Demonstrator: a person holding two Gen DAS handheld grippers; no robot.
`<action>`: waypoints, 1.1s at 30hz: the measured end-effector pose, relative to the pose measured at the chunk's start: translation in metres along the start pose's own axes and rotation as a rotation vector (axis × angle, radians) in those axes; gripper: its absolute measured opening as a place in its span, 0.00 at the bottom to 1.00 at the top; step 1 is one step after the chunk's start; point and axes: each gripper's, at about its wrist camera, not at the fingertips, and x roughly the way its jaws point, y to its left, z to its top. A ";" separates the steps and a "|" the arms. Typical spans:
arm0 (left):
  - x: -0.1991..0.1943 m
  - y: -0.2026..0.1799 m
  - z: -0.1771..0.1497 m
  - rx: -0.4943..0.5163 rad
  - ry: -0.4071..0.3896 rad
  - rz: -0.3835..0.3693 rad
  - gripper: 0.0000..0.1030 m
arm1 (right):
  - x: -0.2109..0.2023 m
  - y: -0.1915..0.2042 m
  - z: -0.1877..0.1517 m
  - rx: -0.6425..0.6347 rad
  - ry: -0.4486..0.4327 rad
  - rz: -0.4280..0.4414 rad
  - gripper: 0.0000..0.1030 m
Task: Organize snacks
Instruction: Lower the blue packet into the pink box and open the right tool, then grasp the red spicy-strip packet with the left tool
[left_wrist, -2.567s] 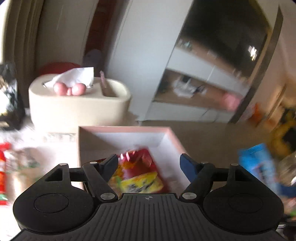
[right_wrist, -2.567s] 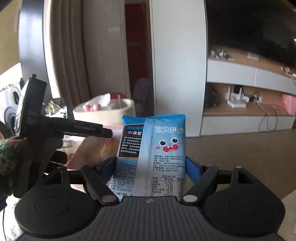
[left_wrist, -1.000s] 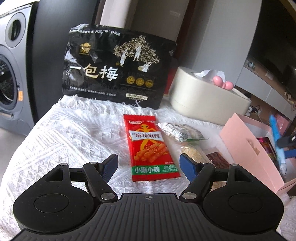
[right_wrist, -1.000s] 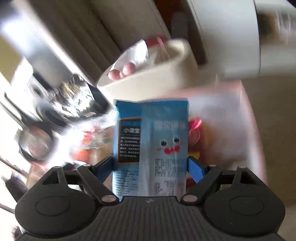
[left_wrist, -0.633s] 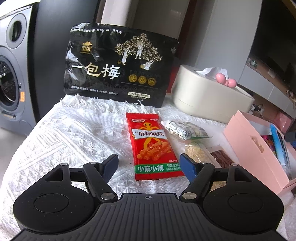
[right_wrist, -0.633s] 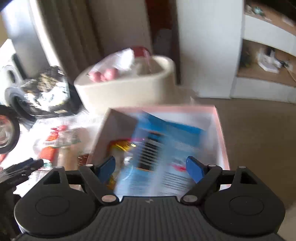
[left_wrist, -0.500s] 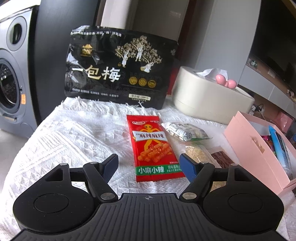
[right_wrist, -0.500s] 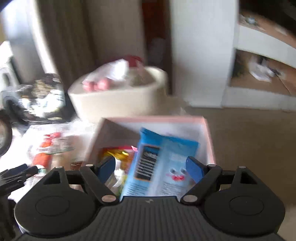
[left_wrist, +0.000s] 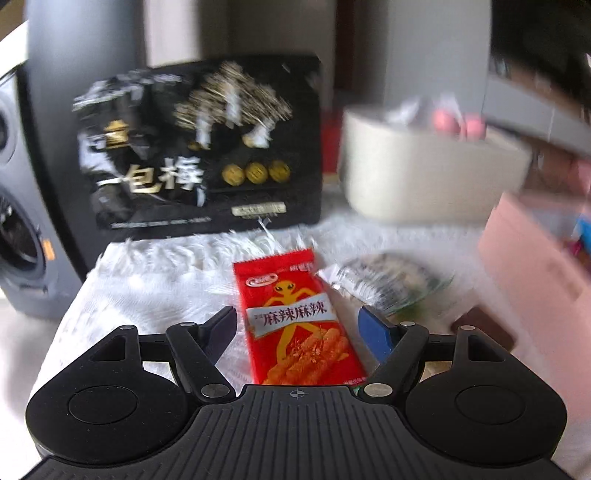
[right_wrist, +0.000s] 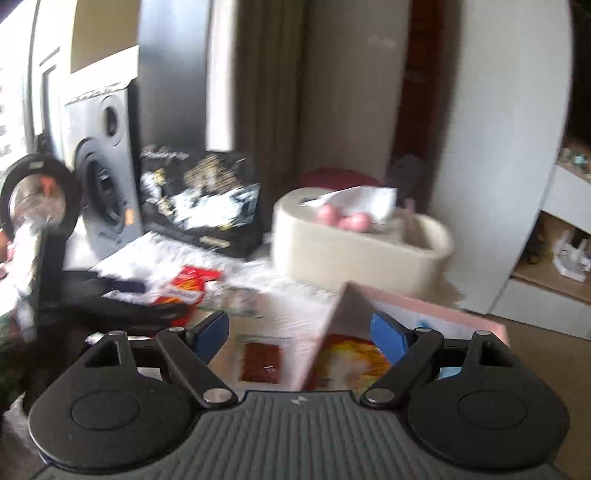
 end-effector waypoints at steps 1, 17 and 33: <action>0.007 -0.002 -0.001 0.025 0.019 0.016 0.81 | 0.002 0.003 0.000 0.007 0.010 0.019 0.82; -0.059 0.079 -0.039 -0.078 0.004 -0.041 0.53 | 0.023 0.037 -0.004 -0.001 0.071 0.172 0.82; -0.073 0.090 -0.072 -0.125 -0.012 -0.002 0.55 | 0.131 0.084 -0.021 0.036 0.308 0.069 0.84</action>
